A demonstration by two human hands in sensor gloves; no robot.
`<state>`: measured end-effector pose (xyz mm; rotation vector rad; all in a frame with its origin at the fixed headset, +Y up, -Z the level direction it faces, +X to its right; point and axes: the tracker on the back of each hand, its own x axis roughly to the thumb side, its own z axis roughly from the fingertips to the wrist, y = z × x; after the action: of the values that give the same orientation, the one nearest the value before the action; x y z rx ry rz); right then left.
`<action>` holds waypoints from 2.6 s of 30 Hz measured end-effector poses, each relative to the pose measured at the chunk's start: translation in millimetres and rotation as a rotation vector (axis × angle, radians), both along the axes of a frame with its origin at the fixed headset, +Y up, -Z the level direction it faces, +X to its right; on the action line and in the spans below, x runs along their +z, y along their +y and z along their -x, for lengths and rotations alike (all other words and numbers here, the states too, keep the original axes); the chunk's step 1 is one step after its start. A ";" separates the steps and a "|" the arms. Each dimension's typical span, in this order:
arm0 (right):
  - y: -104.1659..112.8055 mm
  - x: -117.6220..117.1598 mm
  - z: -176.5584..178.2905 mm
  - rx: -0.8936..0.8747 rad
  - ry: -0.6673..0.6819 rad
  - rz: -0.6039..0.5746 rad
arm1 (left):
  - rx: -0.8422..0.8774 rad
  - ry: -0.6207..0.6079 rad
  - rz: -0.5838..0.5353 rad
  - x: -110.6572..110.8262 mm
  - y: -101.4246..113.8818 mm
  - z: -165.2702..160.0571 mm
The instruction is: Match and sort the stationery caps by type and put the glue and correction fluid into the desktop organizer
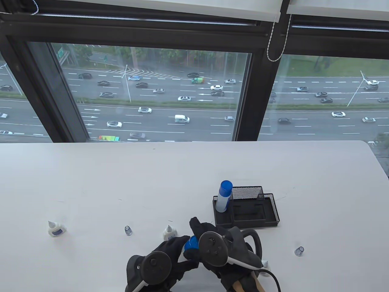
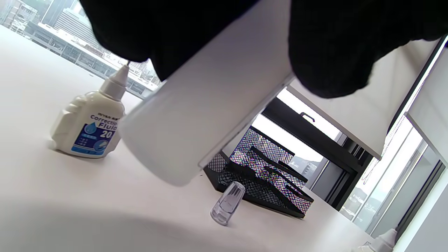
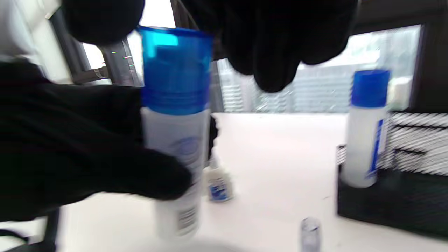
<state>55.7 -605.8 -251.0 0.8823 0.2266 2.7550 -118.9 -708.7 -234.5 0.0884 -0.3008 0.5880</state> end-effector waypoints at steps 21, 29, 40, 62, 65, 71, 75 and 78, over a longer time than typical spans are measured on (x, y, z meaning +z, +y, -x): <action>-2.7 -5.7 -5.6 0.037 -0.174 -0.072 | -0.017 0.008 0.007 -0.5 -1.9 0.9; -4.7 -3.6 2.6 0.015 -0.087 -0.039 | -0.023 -0.006 -0.015 0.5 -0.5 -0.8; -12.0 -5.5 9.8 -0.076 0.003 -0.042 | 0.052 0.015 -0.014 -0.4 2.5 5.3; -2.5 -4.3 -4.3 -0.336 -0.100 -0.175 | -0.023 0.061 -0.127 -0.8 14.0 12.0; -2.2 -13.1 -17.6 -0.414 -0.141 -0.143 | -0.050 0.040 -0.097 -3.6 16.5 13.5; -5.4 -32.5 -56.2 -0.320 -0.451 -0.318 | -0.294 0.095 0.003 -14.1 11.5 29.8; -17.3 -54.3 -69.1 -0.231 -0.558 -0.311 | -0.265 0.072 0.023 -13.7 10.5 27.2; -28.8 -70.8 -71.7 -0.210 -0.588 -0.262 | -0.326 0.068 0.012 -12.5 9.9 23.0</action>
<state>127.3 -634.6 -321.9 0.1018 -0.3190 2.7318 -142.0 -698.9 -247.0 0.0459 -0.2391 0.2624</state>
